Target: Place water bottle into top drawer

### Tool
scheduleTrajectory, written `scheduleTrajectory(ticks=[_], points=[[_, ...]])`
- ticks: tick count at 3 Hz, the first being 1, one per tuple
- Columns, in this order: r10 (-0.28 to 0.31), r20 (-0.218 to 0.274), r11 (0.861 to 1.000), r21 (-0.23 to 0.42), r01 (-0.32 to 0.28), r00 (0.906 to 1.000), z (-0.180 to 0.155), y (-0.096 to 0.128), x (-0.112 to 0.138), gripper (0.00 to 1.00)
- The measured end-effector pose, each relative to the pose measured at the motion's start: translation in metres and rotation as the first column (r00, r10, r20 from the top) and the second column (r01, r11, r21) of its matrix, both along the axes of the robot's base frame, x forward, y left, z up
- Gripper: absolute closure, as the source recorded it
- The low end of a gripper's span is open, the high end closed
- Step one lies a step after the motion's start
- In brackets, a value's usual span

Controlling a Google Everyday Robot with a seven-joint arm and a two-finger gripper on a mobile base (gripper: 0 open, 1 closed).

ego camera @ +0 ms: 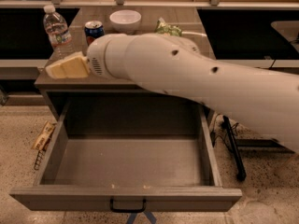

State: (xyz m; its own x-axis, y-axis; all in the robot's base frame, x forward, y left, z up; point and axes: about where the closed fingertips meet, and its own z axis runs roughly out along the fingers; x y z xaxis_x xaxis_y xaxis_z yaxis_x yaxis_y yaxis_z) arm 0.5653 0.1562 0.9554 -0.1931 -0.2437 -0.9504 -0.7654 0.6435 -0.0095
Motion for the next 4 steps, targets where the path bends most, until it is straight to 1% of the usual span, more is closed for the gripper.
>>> scheduleTrajectory(ticks=[1,2,3,4], points=[[0.035,0.020,0.999,0.031,-0.035,0.9992,-0.010,0.028,0.008,0.00],[0.058,0.046,0.997,0.054,-0.060,0.9973,-0.020,0.049,0.027,0.00],[0.086,0.075,0.993,0.071,-0.092,0.9934,-0.032,0.072,0.060,0.00],[0.116,0.091,0.989,0.083,-0.124,0.9890,-0.043,0.092,0.086,0.00]])
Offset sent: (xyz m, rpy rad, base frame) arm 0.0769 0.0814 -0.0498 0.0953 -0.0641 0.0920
